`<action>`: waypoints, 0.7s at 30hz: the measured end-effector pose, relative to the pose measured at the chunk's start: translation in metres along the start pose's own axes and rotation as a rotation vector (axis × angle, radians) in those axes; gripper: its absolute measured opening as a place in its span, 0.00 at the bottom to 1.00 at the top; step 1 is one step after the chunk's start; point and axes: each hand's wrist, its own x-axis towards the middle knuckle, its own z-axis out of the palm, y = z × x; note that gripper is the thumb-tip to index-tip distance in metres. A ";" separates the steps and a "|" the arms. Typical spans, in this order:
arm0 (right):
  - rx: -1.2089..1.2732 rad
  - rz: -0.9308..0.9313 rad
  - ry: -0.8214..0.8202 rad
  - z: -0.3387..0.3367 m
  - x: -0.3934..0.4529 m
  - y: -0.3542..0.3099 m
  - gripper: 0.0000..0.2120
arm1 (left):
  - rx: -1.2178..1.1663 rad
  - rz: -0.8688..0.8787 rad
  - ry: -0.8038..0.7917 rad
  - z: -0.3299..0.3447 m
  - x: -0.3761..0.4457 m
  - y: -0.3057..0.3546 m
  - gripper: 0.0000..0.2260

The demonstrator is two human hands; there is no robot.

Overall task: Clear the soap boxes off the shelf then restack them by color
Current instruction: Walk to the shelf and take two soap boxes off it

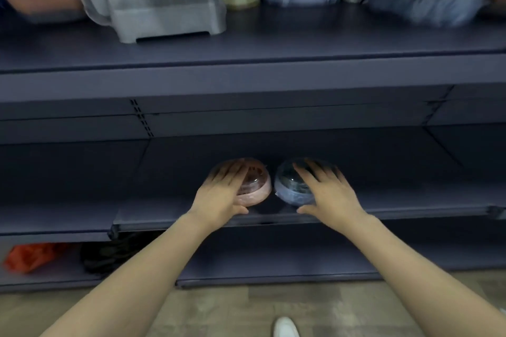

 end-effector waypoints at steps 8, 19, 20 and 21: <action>-0.008 -0.048 0.009 0.046 0.057 0.022 0.44 | 0.055 -0.003 -0.012 0.041 0.049 -0.028 0.42; -0.008 -0.171 0.105 0.086 0.119 0.053 0.41 | 0.082 0.000 0.080 0.080 0.105 -0.059 0.41; -0.020 -0.180 0.117 0.088 0.125 0.056 0.39 | 0.089 0.003 0.068 0.080 0.112 -0.062 0.41; -0.031 -0.188 0.121 0.089 0.130 0.059 0.38 | 0.095 0.010 0.051 0.080 0.118 -0.064 0.40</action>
